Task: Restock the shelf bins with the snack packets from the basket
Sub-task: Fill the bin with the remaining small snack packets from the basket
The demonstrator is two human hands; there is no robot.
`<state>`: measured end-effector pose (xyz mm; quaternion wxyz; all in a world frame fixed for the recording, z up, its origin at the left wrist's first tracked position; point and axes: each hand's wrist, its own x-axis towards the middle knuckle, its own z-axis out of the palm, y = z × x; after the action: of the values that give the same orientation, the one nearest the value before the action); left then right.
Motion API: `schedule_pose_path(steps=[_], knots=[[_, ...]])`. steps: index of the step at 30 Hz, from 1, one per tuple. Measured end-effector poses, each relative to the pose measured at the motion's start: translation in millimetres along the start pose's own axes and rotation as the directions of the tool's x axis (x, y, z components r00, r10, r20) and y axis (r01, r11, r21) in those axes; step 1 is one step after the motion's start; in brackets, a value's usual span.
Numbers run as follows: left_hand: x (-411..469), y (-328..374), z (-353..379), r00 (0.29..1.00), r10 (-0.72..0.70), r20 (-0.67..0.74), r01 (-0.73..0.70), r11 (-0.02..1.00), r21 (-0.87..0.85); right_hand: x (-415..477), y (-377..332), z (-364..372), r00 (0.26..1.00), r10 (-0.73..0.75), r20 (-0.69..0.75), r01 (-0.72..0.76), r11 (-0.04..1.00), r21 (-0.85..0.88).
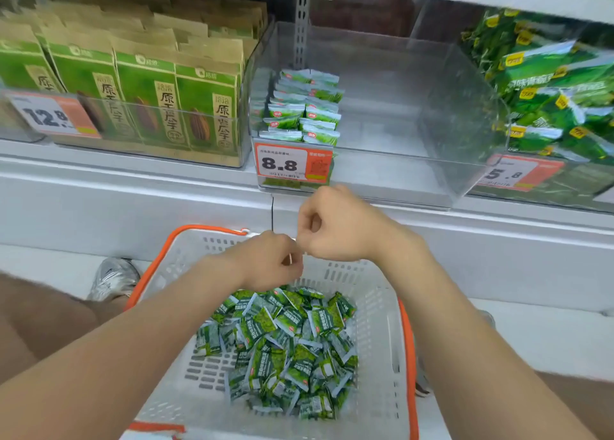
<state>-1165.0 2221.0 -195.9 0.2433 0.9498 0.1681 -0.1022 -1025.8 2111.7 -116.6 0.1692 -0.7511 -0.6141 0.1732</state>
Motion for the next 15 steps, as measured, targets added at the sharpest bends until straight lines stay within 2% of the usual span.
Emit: schedule_pose_path(steps=[1, 2, 4, 7, 9, 11, 13, 15], knots=[[1, 0, 10, 0.993, -0.024, 0.119, 0.028, 0.999, -0.027, -1, 15, 20, 0.982, 0.085, 0.172, -0.083, 0.996, -0.016], [1, -1, 21, 0.976, -0.051, 0.212, 0.057, 0.998, -0.022, -4, 32, 43, 0.933, 0.164, 0.32, -0.158, 0.986, -0.044], [0, -2, 40, 0.942, -0.085, 0.325, 0.081, 0.996, 0.028, -13, 65, 95, 0.833, 0.268, 0.484, -0.219, 0.963, -0.157], [0, -6, 63, 0.909, -0.1, 0.405, 0.062, 0.992, 0.106, -34, 94, 160, 0.769, 0.317, 0.556, -0.214, 0.946, -0.243], [-1, -9, 75, 0.89, -0.124, 0.439, 0.06, 0.986, 0.157, -50, 101, 194, 0.737, 0.289, 0.611, -0.12, 0.946, -0.302], [0, -11, 85, 0.878, -0.138, 0.459, 0.054, 0.98, 0.191, -64, 99, 222, 0.686, 0.276, 0.673, 0.037, 0.911, -0.411], [1, -11, 91, 0.867, -0.138, 0.479, 0.032, 0.974, 0.223, -73, 92, 238, 0.676, 0.272, 0.685, 0.149, 0.86, -0.489], [2, -10, 91, 0.867, -0.125, 0.482, 0.017, 0.974, 0.224, -76, 86, 247, 0.706, 0.24, 0.666, 0.206, 0.83, -0.518]])
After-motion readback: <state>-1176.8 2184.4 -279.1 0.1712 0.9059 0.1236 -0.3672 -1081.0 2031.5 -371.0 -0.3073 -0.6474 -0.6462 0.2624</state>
